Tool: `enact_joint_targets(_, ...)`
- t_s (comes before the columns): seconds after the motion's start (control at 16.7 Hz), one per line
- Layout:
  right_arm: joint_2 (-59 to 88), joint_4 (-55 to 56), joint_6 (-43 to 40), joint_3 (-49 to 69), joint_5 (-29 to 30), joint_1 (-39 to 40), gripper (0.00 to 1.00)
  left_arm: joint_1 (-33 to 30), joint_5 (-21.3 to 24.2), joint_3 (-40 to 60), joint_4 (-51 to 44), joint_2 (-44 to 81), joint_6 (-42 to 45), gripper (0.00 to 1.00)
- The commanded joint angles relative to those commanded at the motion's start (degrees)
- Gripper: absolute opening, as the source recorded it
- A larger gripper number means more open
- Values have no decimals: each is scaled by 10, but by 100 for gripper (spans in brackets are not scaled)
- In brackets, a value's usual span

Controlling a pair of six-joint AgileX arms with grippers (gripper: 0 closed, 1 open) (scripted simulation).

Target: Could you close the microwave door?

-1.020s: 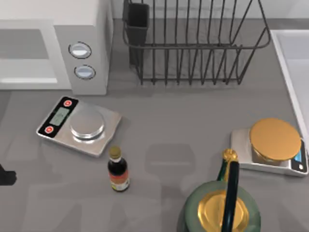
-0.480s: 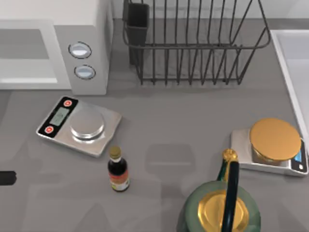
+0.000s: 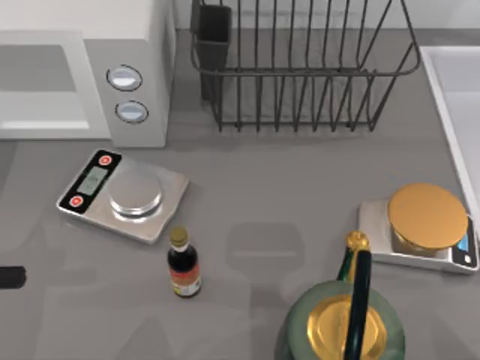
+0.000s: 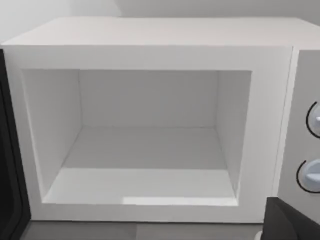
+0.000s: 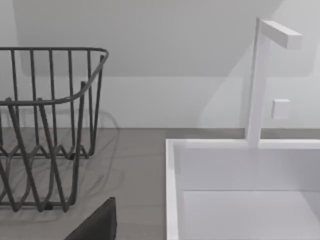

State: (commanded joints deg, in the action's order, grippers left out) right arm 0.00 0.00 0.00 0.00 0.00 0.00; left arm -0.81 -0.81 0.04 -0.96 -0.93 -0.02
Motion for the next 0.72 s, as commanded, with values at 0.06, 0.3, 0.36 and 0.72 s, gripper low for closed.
enact_joint_targets(0.06, 0, 0, 0, 0, 0, 0, 100, -10, -10, 1, -14, -14, 0, 0)
enact_joint_targets(0.3, 0, 0, 0, 0, 0, 0, 100, -64, -64, 3, -97, -93, -1, 0)
enact_joint_targets(0.36, 0, 0, 0, 0, 0, 0, 100, -76, -76, 4, -115, -111, -2, 0)
enact_joint_targets(0.72, 0, 0, 0, 0, 0, 0, 100, -100, -100, 5, -150, -144, -2, 0)
